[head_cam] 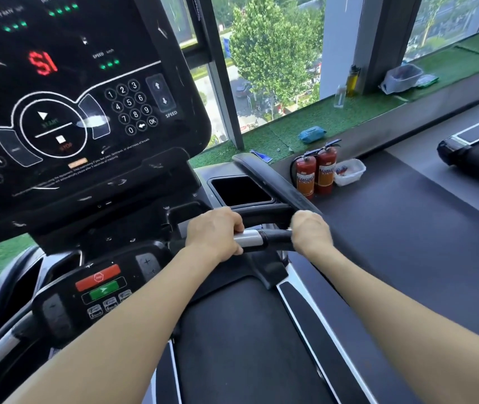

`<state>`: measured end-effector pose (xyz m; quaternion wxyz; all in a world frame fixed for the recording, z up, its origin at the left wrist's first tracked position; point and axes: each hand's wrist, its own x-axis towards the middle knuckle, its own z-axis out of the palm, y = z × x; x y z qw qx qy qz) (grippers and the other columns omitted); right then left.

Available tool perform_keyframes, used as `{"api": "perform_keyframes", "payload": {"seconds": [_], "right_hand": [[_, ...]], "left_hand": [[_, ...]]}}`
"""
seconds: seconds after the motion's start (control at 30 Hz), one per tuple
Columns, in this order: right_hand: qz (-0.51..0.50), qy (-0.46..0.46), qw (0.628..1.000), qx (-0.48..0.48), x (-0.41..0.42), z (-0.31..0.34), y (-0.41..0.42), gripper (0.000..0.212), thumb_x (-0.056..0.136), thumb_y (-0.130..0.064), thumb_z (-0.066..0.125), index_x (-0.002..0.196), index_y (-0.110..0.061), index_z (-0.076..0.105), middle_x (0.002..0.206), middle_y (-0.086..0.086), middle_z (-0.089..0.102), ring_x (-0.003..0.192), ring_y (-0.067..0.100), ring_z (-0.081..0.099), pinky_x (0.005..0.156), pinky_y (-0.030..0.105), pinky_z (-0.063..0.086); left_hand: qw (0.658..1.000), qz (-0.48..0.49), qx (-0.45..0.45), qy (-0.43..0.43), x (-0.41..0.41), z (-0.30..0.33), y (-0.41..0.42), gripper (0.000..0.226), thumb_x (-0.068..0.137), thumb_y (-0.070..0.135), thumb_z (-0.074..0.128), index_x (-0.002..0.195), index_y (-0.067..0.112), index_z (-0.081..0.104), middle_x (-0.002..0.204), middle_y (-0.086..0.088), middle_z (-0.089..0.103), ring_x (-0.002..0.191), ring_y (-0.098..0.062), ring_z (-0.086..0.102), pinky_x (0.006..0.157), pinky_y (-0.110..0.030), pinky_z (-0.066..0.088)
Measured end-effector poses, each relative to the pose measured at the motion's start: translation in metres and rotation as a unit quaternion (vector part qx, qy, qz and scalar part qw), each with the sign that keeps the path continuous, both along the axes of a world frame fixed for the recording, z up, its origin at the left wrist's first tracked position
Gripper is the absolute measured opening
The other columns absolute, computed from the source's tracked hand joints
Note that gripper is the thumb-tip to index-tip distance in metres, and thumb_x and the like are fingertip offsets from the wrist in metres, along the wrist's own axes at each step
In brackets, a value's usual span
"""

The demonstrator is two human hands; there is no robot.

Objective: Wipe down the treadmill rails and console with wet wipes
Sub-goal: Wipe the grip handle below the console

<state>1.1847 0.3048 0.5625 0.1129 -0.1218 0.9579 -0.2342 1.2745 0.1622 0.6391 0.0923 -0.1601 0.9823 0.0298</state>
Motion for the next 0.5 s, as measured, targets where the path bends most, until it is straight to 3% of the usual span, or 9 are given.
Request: {"api": "perform_keyframes", "payload": {"seconds": [0.2,0.4,0.5], "right_hand": [[0.127,0.044,0.988,-0.080,0.035,0.023,-0.043,0.032,0.091,-0.003,0.049,0.118,-0.012,0.065,0.120,0.009,0.056,0.118,0.027,0.046,0.097,0.035,0.041],[-0.031,0.041,0.997,-0.059,0.007,-0.030,0.016,0.033,0.094,-0.006,0.042,0.111,-0.010,0.070,0.107,0.010,0.057,0.105,0.028,0.050,0.084,0.036,0.043],[-0.061,0.063,0.994,-0.070,0.019,-0.026,0.008,0.034,0.095,-0.005,0.039,0.113,-0.007,0.068,0.110,0.011,0.056,0.103,0.029,0.048,0.086,0.037,0.041]], "left_hand": [[1.000,-0.001,-0.011,-0.002,0.000,-0.001,0.001,0.032,0.075,0.034,0.076,0.105,0.036,0.063,0.111,0.013,0.057,0.102,-0.015,0.056,0.070,-0.027,0.036],[1.000,0.009,0.013,0.004,0.001,-0.001,-0.001,0.035,0.074,0.035,0.077,0.107,0.035,0.063,0.112,0.014,0.058,0.104,-0.013,0.056,0.073,-0.025,0.037],[1.000,0.010,0.015,0.006,0.001,-0.002,-0.001,0.035,0.074,0.035,0.077,0.106,0.035,0.063,0.112,0.014,0.058,0.105,-0.013,0.056,0.075,-0.026,0.038]]}}
